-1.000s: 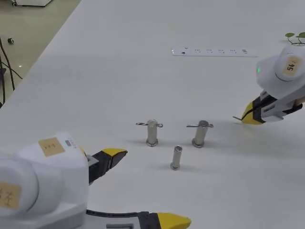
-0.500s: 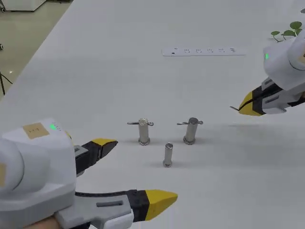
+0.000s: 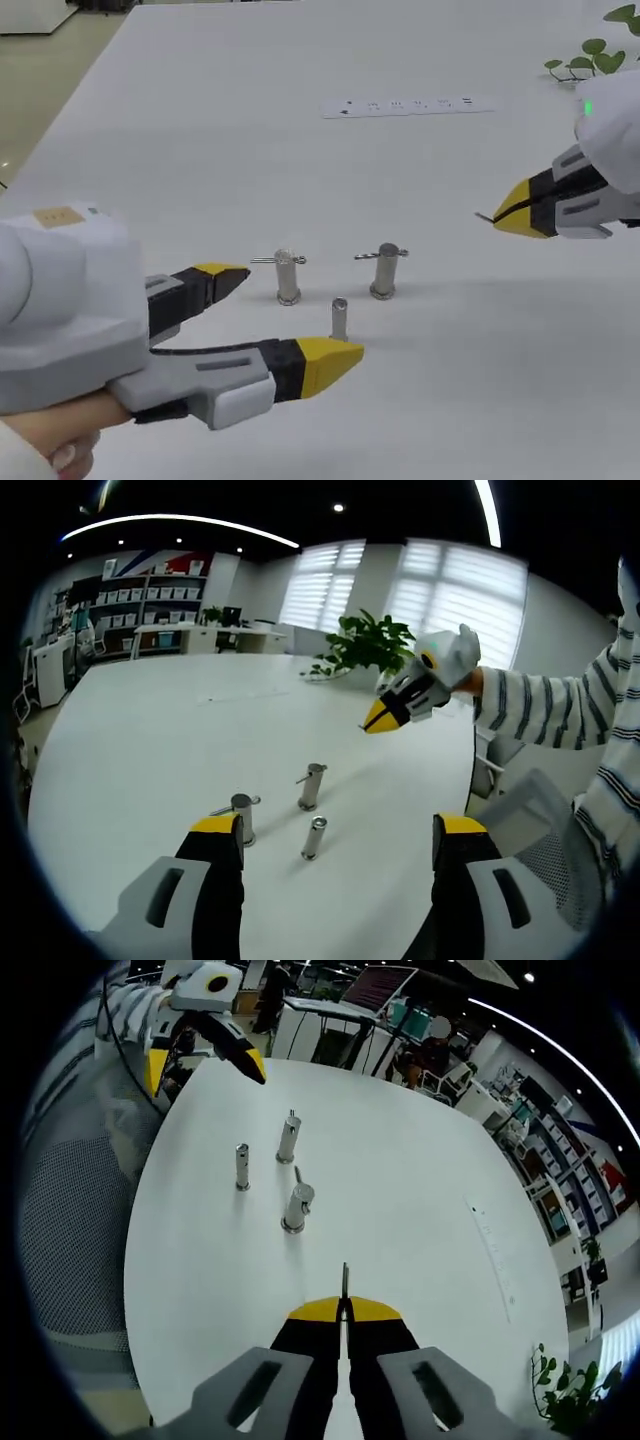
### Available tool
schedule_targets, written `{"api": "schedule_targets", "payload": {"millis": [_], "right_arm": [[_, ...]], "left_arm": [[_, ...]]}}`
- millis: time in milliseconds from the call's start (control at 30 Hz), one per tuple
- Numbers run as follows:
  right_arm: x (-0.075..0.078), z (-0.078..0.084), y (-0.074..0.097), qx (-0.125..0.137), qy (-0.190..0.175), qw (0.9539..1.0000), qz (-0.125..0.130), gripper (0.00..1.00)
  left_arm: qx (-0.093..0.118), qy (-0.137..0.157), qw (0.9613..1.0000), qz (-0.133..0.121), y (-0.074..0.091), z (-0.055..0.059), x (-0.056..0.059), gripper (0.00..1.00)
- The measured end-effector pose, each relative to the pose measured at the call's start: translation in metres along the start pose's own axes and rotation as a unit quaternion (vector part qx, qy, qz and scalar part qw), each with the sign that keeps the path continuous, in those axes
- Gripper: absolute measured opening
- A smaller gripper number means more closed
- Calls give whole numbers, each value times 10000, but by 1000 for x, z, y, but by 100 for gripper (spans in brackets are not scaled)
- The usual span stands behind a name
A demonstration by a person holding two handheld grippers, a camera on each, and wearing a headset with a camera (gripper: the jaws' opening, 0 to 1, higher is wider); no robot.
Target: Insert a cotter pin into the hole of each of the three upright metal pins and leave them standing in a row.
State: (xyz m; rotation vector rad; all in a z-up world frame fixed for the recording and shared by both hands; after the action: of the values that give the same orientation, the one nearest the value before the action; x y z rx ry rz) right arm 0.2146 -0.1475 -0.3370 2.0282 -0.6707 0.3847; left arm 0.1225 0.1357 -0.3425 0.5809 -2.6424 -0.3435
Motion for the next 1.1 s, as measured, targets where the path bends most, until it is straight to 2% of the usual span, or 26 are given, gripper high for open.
{"api": "schedule_targets", "payload": {"millis": [167,300,467,633,867,1000,1100], "right_arm": [[-7,-10,13,152,-17,9998,88,0],[-11,-18,19,264,103,9995,151,0],[-18,-26,25,426,165,9988,198,0],[-27,-34,30,595,238,9975,293,0],[-36,-46,34,781,416,9954,367,0],[-42,-53,35,846,487,9940,494,0],[-45,-55,36,913,500,9932,518,0]], "left_arm": [[58,16,9998,189,-10,-12,0,71],[-32,34,9995,315,-19,-17,1,60],[-24,166,9983,564,-29,-24,5,54],[2,330,9978,583,-37,-32,3,49],[59,562,9954,770,-47,-40,2,33],[140,485,9952,834,-51,-44,3,33],[82,527,9944,918,-55,-44,4,30]]}}
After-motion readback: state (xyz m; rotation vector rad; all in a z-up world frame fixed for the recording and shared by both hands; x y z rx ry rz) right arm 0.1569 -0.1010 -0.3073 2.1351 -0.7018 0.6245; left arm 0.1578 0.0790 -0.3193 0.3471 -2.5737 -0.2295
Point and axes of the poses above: the centre of the closed fingertips' face, and the gripper's own axes: y roughly backward along the fingers, x roughly to its right, z roughly out of its underside, the point moved 9 cm from there along y, roughly backward along the fingers, and after that the axes turned 12 degrees about z, right-handed, at the moved point
